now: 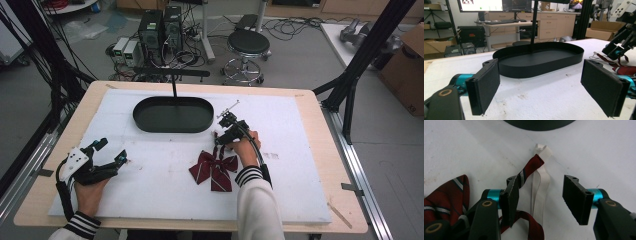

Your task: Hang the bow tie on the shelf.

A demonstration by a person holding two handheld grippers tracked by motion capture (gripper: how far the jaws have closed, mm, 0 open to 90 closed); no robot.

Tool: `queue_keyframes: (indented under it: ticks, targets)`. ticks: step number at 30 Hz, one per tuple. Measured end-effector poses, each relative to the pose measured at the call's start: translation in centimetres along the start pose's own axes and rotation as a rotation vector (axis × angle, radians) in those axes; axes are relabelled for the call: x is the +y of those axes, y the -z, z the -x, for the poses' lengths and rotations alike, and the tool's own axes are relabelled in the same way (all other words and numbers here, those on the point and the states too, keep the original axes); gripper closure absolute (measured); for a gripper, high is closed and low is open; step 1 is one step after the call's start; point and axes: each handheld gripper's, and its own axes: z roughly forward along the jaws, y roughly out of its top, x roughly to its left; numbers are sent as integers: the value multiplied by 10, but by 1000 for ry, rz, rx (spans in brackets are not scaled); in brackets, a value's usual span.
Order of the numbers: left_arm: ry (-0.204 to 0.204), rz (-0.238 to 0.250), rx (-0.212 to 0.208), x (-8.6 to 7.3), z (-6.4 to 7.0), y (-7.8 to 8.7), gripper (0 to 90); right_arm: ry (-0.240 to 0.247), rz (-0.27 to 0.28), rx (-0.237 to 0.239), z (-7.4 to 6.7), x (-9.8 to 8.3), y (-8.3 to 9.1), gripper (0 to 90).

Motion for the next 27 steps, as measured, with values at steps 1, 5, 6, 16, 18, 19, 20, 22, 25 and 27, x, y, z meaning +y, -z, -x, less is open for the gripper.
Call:
queue_keyframes:
  ticks: [1, 5, 6, 16, 18, 19, 20, 22, 25, 27]
  targets:
    - [1, 2, 1, 0, 0, 0, 160, 2, -8, -3, 0, 0, -1, 496]
    - [2, 2, 0, 0, 0, 0, 160, 11, -16, -3, -1, 1, -3, 542]
    - [2, 1, -1, 0, 0, 0, 160, 8, -18, -4, -2, 1, -3, 553]
    - [2, 0, -1, 0, 0, 0, 160, 14, -39, -3, -1, 2, -6, 610]
    - [2, 0, -1, 0, 0, 0, 160, 15, -42, -2, 0, 2, -7, 615]
    - [3, 1, -1, 0, 0, 0, 160, 13, -47, -1, 0, 2, -7, 621]
    - [2, 0, -1, 0, 0, 0, 160, 16, -49, -3, 0, 2, -7, 624]
    - [6, 3, 0, 0, 0, 0, 160, 14, -48, -2, 0, 2, -7, 632]
    - [7, 5, 0, 0, 0, 0, 159, 11, -42, -8, 1, 2, -6, 629]
    - [6, 3, 0, 0, 0, 0, 160, 13, -44, -10, 2, 2, -5, 621]
